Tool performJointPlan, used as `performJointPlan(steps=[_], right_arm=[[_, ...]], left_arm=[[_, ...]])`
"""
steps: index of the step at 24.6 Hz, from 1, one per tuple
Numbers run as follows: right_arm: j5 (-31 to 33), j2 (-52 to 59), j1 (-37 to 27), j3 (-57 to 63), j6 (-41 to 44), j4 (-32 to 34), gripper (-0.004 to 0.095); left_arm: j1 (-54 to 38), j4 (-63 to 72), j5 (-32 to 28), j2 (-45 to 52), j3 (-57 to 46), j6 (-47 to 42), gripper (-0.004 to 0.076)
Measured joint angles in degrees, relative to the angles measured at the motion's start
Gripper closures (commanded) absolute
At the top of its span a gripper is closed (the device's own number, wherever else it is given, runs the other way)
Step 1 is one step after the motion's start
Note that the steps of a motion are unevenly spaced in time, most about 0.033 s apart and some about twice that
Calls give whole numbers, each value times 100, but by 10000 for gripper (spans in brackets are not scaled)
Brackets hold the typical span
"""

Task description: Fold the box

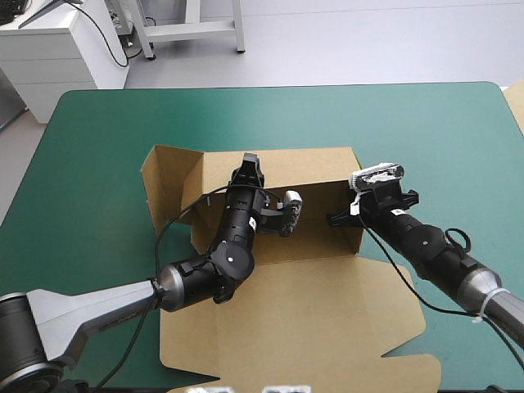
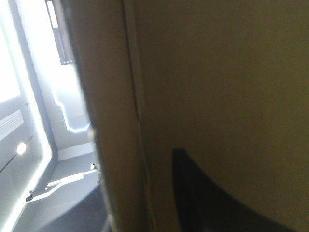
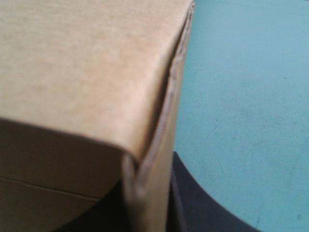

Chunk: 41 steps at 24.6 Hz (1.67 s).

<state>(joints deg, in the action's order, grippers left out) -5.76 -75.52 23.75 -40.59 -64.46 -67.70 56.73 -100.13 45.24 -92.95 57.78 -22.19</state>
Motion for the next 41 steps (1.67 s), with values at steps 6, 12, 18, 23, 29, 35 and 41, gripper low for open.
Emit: performJointPlan(steps=[6, 12, 18, 23, 29, 35, 41], right_arm=[[-227, -348, 0, -361, -275, -3, 929], [-339, -1007, -68, -1066, -669, -49, 929], [-445, -1475, -75, -1455, -740, -80, 929], [-390, -1521, -75, -1492, -744, -91, 929], [-356, -1521, -84, -1427, -744, -102, 929], [-407, -1516, -84, -1368, -744, -95, 929], [-408, -1516, -84, -1368, -744, -90, 929]], left_arm=[[127, 36, 4, -48, -20, -287, 218], [625, 254, 886, -90, -41, -319, 230], [1025, 283, 1210, 4, -41, -234, 570], [988, 1646, 1085, 340, 360, 1168, 707], [-201, 6034, 1162, 622, 2451, 4384, 708], [-2538, 8833, 2075, 701, 3818, 5534, 708], [-4583, 10714, 1664, 701, 3824, 5622, 709]])
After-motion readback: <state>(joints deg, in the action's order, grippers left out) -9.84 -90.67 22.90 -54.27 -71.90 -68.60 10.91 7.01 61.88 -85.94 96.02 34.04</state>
